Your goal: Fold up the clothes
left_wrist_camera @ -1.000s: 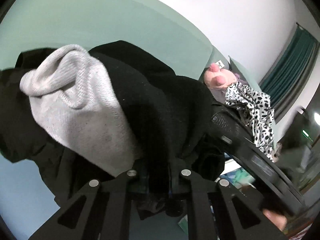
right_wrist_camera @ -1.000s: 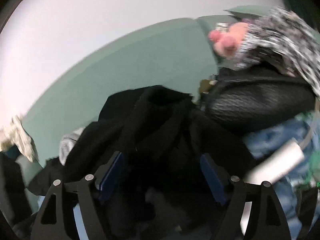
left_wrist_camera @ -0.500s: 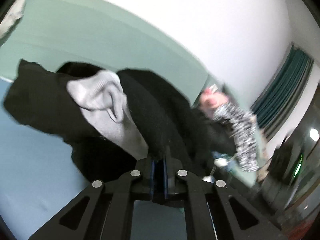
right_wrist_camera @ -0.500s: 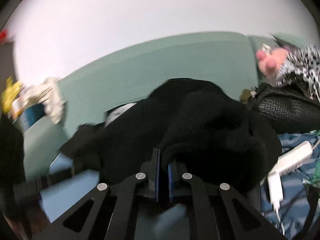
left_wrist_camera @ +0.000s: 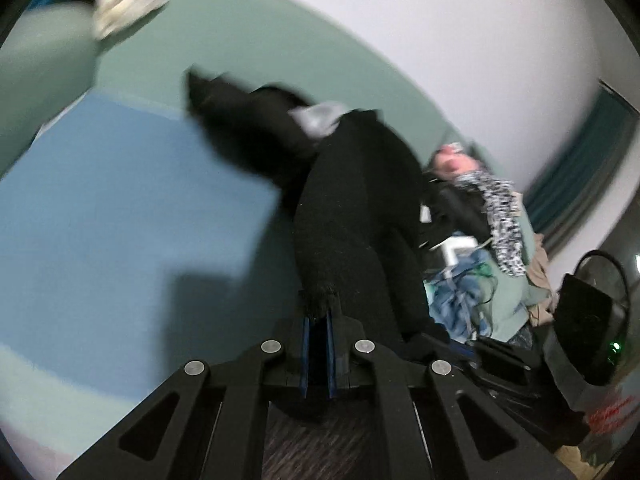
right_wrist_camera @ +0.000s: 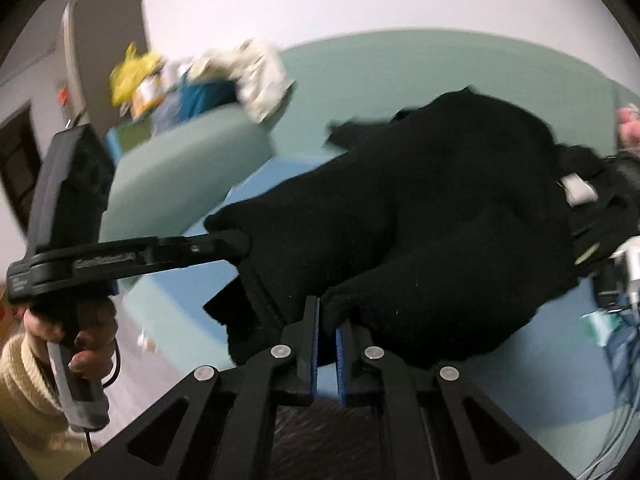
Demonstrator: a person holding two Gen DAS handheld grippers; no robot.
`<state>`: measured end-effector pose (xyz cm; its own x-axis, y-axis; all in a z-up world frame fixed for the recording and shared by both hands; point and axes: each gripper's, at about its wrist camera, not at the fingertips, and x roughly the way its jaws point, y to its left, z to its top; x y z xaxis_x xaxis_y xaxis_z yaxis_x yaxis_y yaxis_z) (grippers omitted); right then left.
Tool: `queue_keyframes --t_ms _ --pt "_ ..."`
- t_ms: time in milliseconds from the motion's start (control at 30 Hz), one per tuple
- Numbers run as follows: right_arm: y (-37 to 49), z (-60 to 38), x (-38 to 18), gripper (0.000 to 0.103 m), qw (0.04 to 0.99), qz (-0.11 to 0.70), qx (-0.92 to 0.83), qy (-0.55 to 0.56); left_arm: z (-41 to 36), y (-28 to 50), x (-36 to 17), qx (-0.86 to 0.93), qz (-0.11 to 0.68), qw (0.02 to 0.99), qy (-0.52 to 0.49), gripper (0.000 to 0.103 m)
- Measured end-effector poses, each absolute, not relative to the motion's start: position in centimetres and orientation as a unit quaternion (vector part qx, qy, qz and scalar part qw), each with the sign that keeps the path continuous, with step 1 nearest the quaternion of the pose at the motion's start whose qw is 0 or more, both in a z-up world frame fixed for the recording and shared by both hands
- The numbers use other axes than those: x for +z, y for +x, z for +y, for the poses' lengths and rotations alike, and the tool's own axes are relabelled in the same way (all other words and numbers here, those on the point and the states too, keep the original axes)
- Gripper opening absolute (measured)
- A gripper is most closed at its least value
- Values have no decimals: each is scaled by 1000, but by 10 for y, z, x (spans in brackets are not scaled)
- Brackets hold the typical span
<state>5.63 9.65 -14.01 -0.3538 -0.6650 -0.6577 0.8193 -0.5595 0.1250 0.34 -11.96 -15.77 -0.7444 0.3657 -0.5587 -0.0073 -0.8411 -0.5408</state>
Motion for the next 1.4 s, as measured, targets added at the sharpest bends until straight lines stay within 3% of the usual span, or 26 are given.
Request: queue_keyframes --t_ms 67,133,167,267,300,433,567,700,800,933,1000,1033,1067,1100,1233,1400 --pt "64 91 -148 15 470 130 -799 352 -132 15 -176 888 -271 74 -364 7" --pt "66 96 -148 32 484 123 -788 361 -144 16 -188 880 -263 26 -395 8" --pt "64 101 -145 36 487 114 -786 364 -150 15 -191 876 -257 -1 -408 15" --pt "44 134 -132 45 458 74 -809 361 -176 18 -193 868 -256 -80 -417 52" --pt "32 147 -129 48 438 59 -821 362 -181 21 -189 870 -263 -93 -406 59" --pt "-13 195 -135 48 364 5 -849 384 -189 25 -168 890 -253 -89 -370 60" --pt "-43 223 -159 49 323 -13 -848 421 -142 11 -156 914 -146 4 -377 60" --pt "-68 219 -196 54 311 -5 -828 467 -71 -9 -173 901 -20 112 -418 60" --pt "-80 207 -224 58 315 3 -809 497 -28 -27 -193 886 49 140 -439 60" --pt "-94 190 -253 68 323 -5 -783 532 -8 -53 -221 862 74 130 -484 60" --pt "-100 179 -266 68 328 -9 -772 544 -6 -58 -228 861 59 128 -489 36" --pt "-99 175 -269 57 327 -11 -774 542 -9 -59 -227 865 45 125 -485 32" --pt "-100 172 -269 39 329 -7 -777 536 -12 -59 -227 868 31 121 -480 22" --pt "-101 168 -269 10 331 -3 -781 529 -16 -59 -225 873 15 119 -473 12" --pt "-104 155 -242 8 345 8 -806 480 -48 -52 -199 892 -78 137 -423 8" --pt "-117 102 -146 8 412 15 -830 375 -133 -49 -141 914 -220 115 -322 8"
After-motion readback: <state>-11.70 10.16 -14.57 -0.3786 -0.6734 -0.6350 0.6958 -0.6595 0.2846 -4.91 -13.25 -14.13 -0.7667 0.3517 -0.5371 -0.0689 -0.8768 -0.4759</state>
